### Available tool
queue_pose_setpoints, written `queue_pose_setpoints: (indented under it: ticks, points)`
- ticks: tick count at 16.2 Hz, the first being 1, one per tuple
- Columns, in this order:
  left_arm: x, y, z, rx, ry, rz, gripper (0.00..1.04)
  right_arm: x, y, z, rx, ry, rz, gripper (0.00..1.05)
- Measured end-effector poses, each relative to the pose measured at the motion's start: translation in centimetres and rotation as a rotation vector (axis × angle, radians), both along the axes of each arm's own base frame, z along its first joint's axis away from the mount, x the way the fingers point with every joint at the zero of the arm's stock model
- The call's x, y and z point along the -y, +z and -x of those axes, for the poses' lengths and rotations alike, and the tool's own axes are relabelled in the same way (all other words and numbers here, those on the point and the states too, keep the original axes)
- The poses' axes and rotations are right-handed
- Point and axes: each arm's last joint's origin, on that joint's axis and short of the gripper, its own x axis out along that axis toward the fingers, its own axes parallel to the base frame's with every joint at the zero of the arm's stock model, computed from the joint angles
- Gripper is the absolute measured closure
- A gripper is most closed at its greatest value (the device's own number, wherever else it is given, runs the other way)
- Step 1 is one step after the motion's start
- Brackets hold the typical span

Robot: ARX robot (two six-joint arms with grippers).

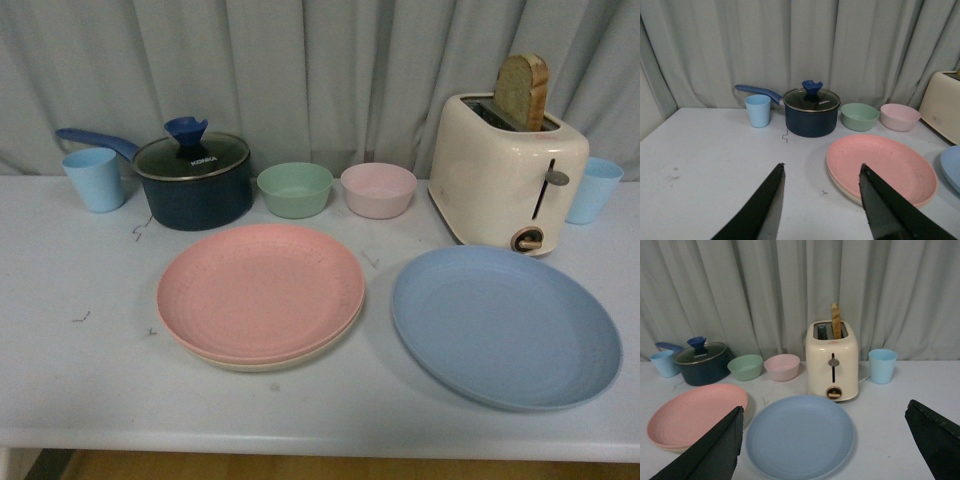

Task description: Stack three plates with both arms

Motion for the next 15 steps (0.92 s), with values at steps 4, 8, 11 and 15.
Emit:
queue_pose_setpoints:
  ticks: [4,8,11,15]
  points:
    - [0.0,0.0,0.0,-0.002,0.003,0.0,0.11,3.0,1.5,-8.8,0.047,-0.12,-0.094,0.06]
    - [0.0,0.0,0.0,-0.001,0.003,0.0,0.07,2.8,-6.1,-18.6,-0.415,-0.297,-0.217,0.06]
    - [0.0,0.0,0.0,-0.001,0.003,0.0,0.07,1.0,-9.8,-22.0,-0.603,-0.345,-0.248,0.06]
    - [0.0,0.0,0.0,-0.001,0.003,0.0,0.07,0.1,-11.8,-25.3,-0.729,-0.458,-0.231,0.06]
